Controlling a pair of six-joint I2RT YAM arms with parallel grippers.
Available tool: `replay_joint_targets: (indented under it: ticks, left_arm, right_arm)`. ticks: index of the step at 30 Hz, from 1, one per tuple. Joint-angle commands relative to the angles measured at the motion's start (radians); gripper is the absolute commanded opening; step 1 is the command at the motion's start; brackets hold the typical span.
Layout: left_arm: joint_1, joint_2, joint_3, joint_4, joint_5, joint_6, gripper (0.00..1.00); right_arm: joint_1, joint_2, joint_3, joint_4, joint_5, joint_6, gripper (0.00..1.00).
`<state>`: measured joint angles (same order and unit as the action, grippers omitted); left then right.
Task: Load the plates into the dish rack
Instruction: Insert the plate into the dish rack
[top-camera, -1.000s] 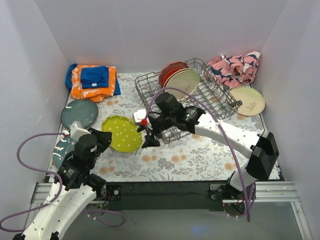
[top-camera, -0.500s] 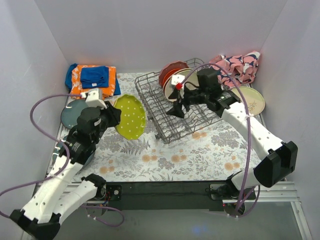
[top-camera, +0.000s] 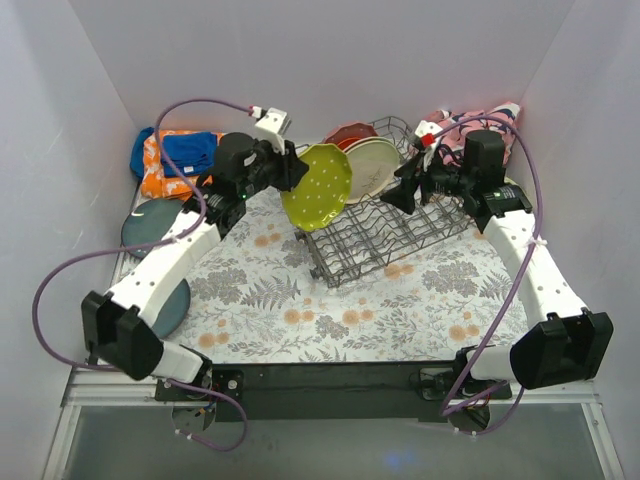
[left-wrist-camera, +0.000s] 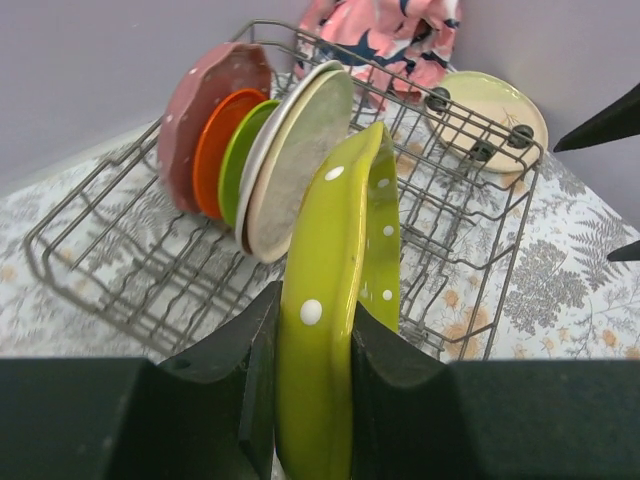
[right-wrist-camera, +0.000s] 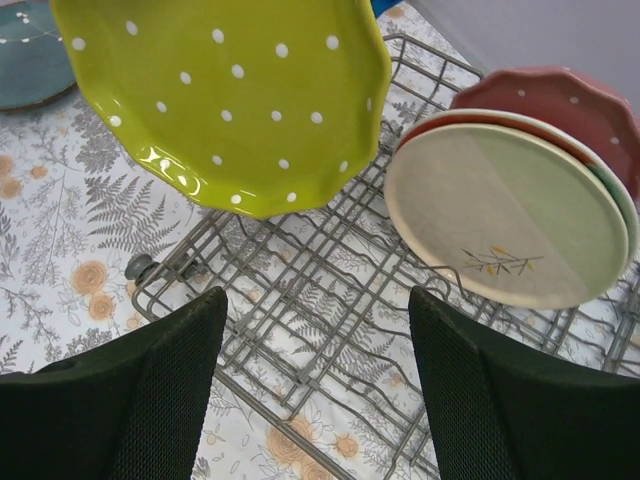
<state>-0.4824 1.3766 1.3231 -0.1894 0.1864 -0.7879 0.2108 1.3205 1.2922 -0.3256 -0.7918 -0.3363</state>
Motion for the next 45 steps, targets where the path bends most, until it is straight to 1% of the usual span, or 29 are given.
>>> replay_joint_targets:
  ticks: [1,6,10,14,17,18,19,21,24,28,33,38,45]
  left_arm:
    - [0.001,0.102,0.143,0.166,0.183,0.123,0.0]
    - [-0.005,0.245,0.26,0.217,0.252,0.196,0.0]
    - [-0.013,0.381,0.359,0.228,0.289,0.22,0.0]
    - [-0.033,0.476,0.445,0.24,0.301,0.251,0.0]
    - [-0.045,0.528,0.501,0.249,0.295,0.276,0.0]
    - [-0.056,0.562,0.514,0.248,0.291,0.298,0.0]
    - [-0.062,0.581,0.542,0.249,0.283,0.317,0.0]
    - [-0.088,0.628,0.568,0.249,0.245,0.378,0.0]
    - [-0.116,0.685,0.626,0.245,0.208,0.427,0.0]
    - [-0.128,0.737,0.686,0.242,0.18,0.473,0.0]
    - [-0.131,0.772,0.734,0.242,0.18,0.49,0.0]
    - [-0.134,0.791,0.755,0.243,0.162,0.503,0.0]
    - [-0.137,0.797,0.746,0.255,0.124,0.522,0.0]
  right_arm:
    - [-0.066,-0.033,-0.019,0.062,-0.003,0.066,0.79]
    - [-0.151,-0.035,-0.037,0.077,-0.021,0.095,0.79]
    - [-0.189,-0.029,-0.05,0.086,-0.04,0.106,0.79]
    - [-0.202,-0.02,-0.053,0.086,-0.055,0.106,0.79]
    - [-0.2,-0.014,-0.056,0.085,-0.063,0.105,0.79]
    - [-0.23,-0.009,-0.059,0.085,-0.067,0.103,0.79]
    - [-0.232,-0.007,-0.06,0.086,-0.07,0.103,0.79]
    - [-0.238,-0.001,-0.06,0.085,-0.076,0.099,0.79]
    - [-0.241,0.006,-0.062,0.083,-0.078,0.094,0.79]
    - [-0.244,0.017,-0.06,0.071,-0.087,0.086,0.8]
    - [-0.251,0.028,-0.056,0.063,-0.098,0.079,0.81]
    - [-0.255,0.031,-0.057,0.06,-0.103,0.075,0.81]
    - [-0.26,0.034,-0.059,0.06,-0.107,0.074,0.82]
